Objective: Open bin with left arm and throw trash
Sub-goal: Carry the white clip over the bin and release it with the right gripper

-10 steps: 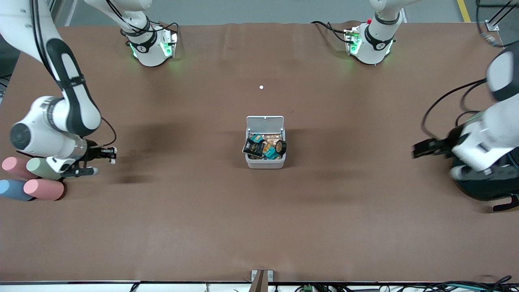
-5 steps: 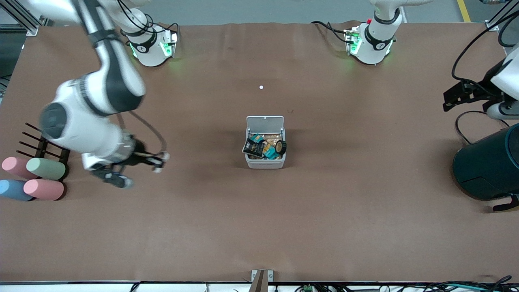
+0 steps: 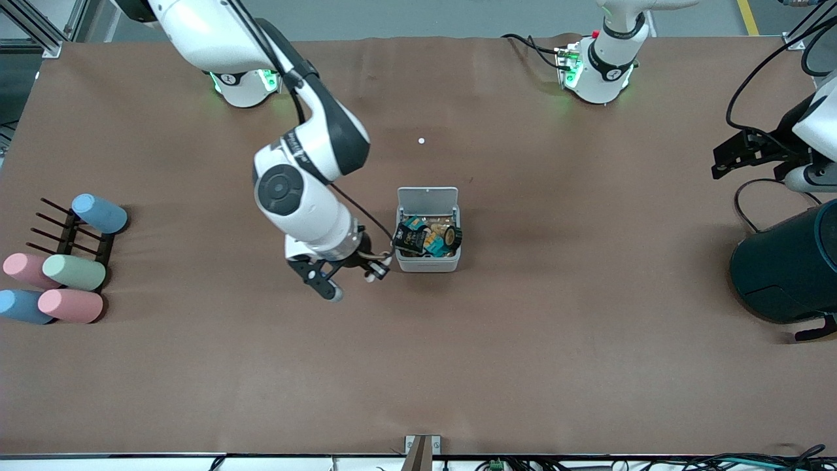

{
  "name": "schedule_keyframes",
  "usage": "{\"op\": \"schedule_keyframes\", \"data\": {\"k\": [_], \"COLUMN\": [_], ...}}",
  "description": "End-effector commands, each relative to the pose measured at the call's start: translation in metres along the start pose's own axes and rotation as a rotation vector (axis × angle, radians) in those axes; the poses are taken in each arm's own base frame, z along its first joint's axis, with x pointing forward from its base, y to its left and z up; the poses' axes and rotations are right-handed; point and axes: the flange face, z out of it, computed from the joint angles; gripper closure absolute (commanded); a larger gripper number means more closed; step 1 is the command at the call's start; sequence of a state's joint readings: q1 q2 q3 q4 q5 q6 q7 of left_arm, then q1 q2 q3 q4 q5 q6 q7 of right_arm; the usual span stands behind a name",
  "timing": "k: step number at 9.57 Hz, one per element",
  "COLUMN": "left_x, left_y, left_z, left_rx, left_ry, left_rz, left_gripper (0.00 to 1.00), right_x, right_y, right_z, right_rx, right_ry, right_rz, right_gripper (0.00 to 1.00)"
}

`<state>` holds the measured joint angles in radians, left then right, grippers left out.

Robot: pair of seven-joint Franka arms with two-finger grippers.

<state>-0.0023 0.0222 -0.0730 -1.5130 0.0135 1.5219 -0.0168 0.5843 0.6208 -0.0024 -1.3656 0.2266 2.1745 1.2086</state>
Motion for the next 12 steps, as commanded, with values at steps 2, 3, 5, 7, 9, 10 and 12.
{"op": "schedule_keyframes", "data": {"k": [2,3,5,7,9,10,12], "left_x": [-0.010,-0.005,0.000,0.000,0.000,0.000,0.001], "left_y": [0.002,-0.001,-0.006,-0.007,-0.008,-0.009,-0.009], "left_z": [0.001,0.001,0.000,0.000,0.000,0.002,0.002], "left_rx": [-0.007,-0.007,-0.009,-0.008,-0.006,-0.009,-0.011], "left_ry": [0.038,0.041,0.045,0.045,0.045,0.041,0.041], "left_rz": [-0.001,0.009,0.011,0.009,0.009,0.006,0.008], "left_gripper": [0.00,0.00,0.00,0.00,0.00,0.00,0.00], "right_x": [-0.053,-0.063,-0.077,-0.080,-0.080,-0.080,-0.084], "right_y": [-0.011,-0.011,-0.007,0.002,0.003,0.003,0.003], "right_z": [0.017,0.021,0.029,0.035,0.036,0.036,0.035], "right_rx": [-0.020,-0.033,-0.083,-0.162,-0.164,-0.172,-0.174], "right_ry": [-0.013,-0.015,-0.030,-0.054,-0.053,-0.035,-0.033], "right_rz": [-0.035,-0.052,-0.072,-0.076,-0.078,-0.088,-0.097], "right_gripper": [0.98,0.97,0.96,0.92,0.34,0.02,0.00]}}
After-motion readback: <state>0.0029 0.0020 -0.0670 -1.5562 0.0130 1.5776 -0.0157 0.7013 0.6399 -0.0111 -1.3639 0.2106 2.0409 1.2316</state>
